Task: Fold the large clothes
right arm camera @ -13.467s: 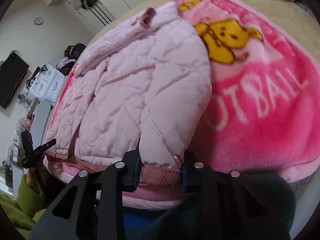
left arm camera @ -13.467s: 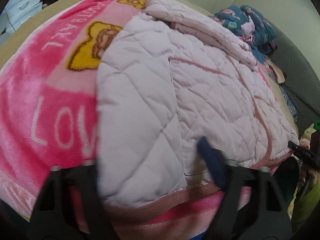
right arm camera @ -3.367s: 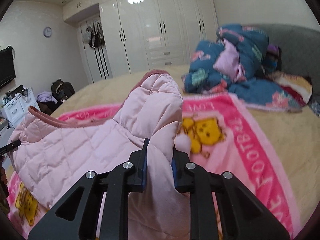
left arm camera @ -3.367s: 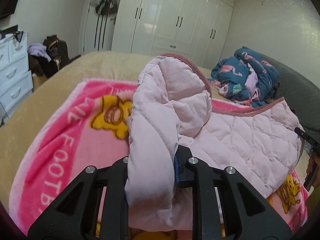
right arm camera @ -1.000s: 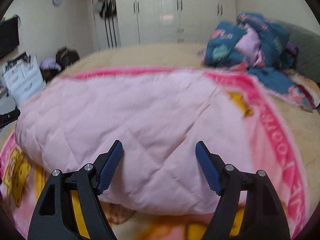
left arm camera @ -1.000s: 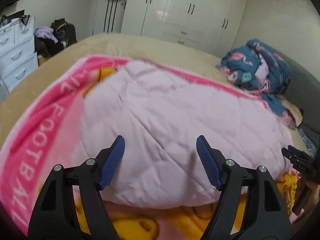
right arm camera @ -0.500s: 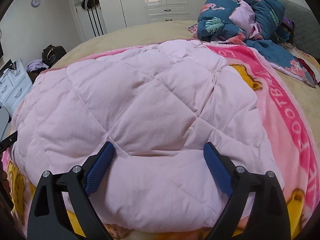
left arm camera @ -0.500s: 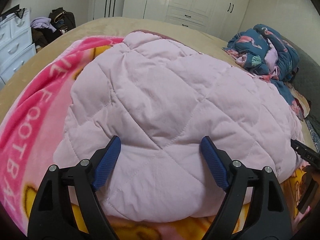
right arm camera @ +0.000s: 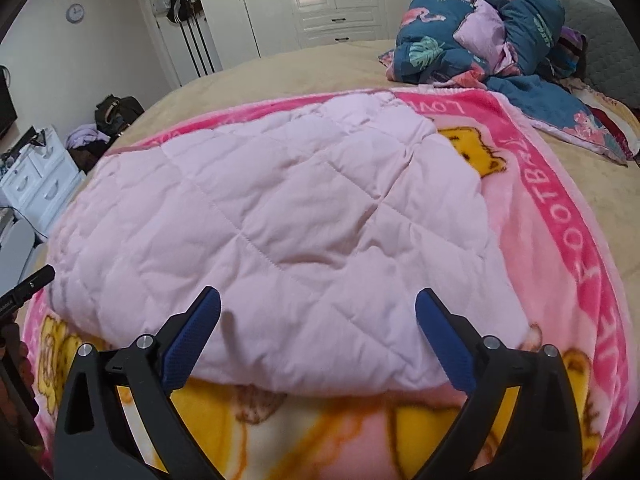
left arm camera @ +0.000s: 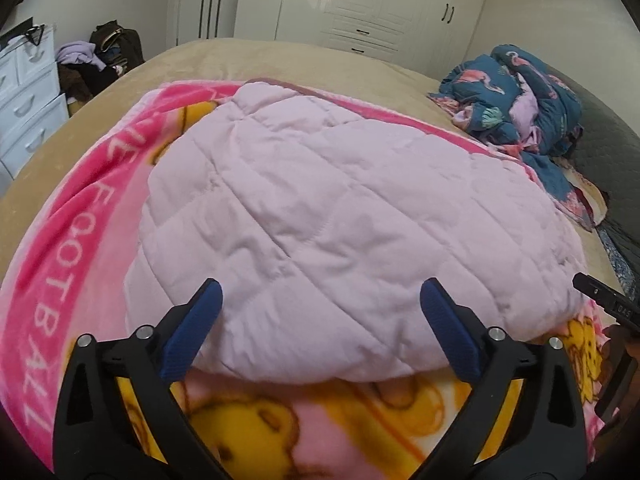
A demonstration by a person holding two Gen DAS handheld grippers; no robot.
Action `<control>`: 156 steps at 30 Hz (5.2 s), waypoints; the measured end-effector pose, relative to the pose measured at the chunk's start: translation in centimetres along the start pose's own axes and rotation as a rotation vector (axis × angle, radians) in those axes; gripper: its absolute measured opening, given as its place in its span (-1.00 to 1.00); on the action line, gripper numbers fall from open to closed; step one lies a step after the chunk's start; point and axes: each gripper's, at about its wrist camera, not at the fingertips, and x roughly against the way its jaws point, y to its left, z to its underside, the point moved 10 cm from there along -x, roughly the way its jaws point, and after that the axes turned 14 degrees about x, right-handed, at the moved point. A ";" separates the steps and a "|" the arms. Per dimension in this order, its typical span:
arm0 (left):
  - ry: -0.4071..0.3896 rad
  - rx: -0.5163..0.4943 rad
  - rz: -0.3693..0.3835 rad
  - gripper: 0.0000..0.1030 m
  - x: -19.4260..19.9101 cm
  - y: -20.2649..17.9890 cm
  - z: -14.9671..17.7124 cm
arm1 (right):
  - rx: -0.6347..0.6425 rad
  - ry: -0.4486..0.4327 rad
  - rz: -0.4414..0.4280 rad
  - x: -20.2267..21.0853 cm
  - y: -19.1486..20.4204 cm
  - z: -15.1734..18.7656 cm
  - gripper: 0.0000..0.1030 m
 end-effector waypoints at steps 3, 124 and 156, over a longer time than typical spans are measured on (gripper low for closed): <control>-0.007 -0.016 -0.001 0.82 0.7 -0.5 0.3 | 0.011 -0.021 -0.010 1.4 0.4 0.1 0.92; -0.096 0.143 0.140 -0.39 8.3 3.0 2.2 | 0.171 -0.284 0.088 9.5 6.0 0.8 -0.37; -0.020 0.123 0.089 -0.23 11.8 5.9 11.8 | 0.008 -0.227 0.004 13.8 4.8 12.9 -0.35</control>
